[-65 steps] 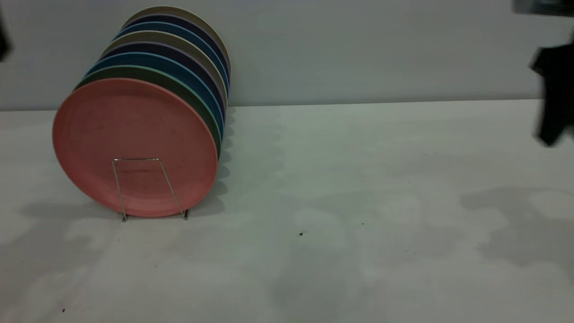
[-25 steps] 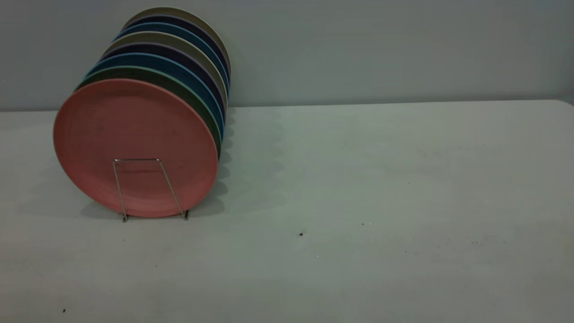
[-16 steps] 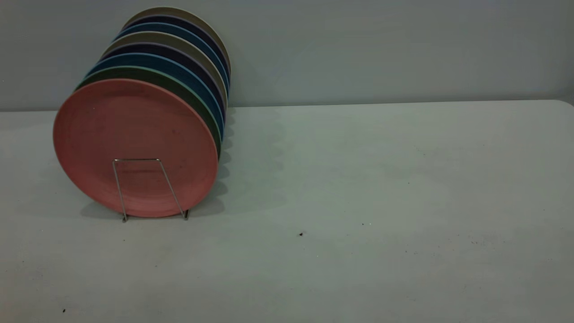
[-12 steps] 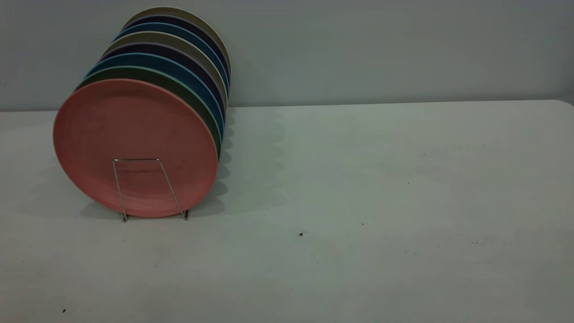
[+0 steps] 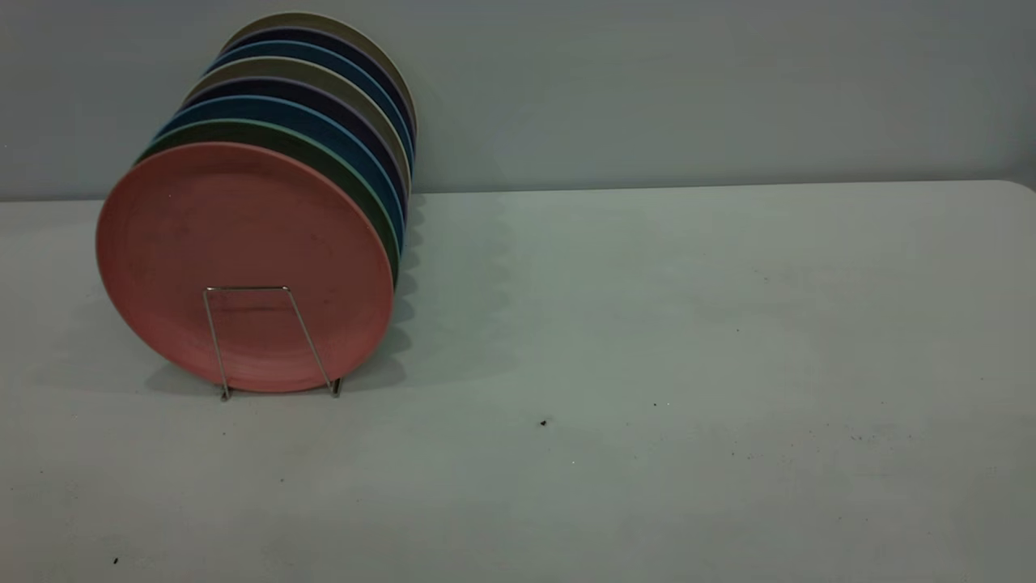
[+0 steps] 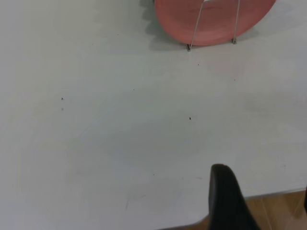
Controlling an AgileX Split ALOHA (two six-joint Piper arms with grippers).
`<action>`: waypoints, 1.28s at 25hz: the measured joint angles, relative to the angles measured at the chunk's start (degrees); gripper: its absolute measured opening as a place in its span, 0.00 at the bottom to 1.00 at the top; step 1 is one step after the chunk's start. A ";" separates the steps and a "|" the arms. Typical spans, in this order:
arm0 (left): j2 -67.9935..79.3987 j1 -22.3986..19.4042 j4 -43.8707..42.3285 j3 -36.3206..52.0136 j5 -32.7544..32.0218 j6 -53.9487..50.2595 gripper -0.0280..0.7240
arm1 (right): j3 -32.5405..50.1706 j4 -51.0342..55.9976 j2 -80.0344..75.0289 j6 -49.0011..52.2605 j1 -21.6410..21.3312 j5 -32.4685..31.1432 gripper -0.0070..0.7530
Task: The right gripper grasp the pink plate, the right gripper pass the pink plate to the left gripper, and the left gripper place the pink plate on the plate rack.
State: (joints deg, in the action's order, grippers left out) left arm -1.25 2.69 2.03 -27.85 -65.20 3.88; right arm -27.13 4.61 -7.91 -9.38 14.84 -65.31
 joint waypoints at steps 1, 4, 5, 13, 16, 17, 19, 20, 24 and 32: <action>0.00 0.00 0.00 0.00 0.00 0.00 0.59 | 0.00 0.00 0.00 0.00 0.00 0.00 0.61; 0.00 0.00 0.09 0.00 0.00 0.05 0.59 | 0.00 0.00 0.00 0.00 0.00 0.00 0.61; 0.00 0.00 0.09 0.00 0.00 0.05 0.59 | 0.00 0.00 0.00 0.00 0.00 0.00 0.61; 0.00 0.00 0.12 0.00 0.00 0.05 0.59 | 0.02 0.06 0.70 0.00 -3.75 0.00 0.61; 0.00 0.00 0.12 0.00 0.00 0.05 0.59 | 0.07 0.06 2.09 0.00 -9.70 0.05 0.61; 0.00 0.00 0.12 0.00 0.00 0.05 0.59 | 0.07 0.06 2.85 0.00 -11.04 0.05 0.61; 0.00 0.00 0.12 0.00 0.00 0.05 0.59 | 0.07 0.06 4.76 0.00 -12.70 0.05 0.61; 0.00 0.00 0.12 0.00 0.00 0.05 0.59 | 0.07 0.06 6.03 0.00 -13.20 0.05 0.61; 0.00 0.00 0.12 0.00 0.00 0.05 0.59 | 0.07 0.19 8.86 0.00 -13.40 -0.01 0.61; 0.00 0.00 0.12 0.00 0.00 0.05 0.59 | 0.07 0.24 8.86 0.00 -13.40 -0.01 0.61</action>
State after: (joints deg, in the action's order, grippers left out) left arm -1.25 2.69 2.15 -27.85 -65.20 3.93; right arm -27.06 4.85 0.95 -9.38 1.44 -65.32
